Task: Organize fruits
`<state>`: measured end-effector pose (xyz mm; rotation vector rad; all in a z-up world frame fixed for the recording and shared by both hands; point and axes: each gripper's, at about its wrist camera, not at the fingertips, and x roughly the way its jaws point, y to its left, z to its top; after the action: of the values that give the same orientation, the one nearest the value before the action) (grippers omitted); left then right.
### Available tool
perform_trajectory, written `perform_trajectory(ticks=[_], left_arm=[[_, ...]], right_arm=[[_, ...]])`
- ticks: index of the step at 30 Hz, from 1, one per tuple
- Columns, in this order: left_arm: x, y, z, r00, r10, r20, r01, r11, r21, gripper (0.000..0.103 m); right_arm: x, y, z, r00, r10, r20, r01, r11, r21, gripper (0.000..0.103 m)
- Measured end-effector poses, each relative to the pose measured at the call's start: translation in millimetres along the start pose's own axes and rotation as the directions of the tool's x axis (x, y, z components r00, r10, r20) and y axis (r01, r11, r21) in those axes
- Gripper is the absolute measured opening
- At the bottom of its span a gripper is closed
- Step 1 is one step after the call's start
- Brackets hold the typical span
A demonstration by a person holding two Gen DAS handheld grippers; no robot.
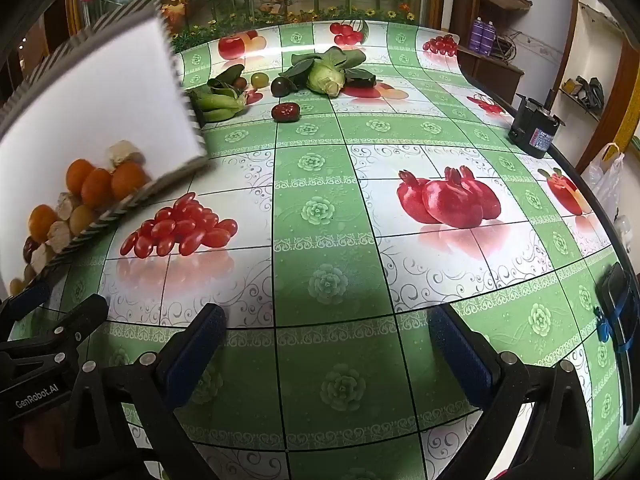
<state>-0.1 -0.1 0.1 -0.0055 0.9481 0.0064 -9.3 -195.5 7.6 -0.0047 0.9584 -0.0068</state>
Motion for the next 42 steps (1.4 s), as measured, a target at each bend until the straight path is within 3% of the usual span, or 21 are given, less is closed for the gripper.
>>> perform_trajectory(ticks=[42], left_arm=[[0.7, 0.1, -0.2, 1.0, -0.002, -0.002, 0.002, 1.0, -0.001, 0.103]], right_arm=[[0.6, -0.1, 0.5, 1.0, 0.005, 0.002, -0.005, 1.0, 0.004, 0.103]])
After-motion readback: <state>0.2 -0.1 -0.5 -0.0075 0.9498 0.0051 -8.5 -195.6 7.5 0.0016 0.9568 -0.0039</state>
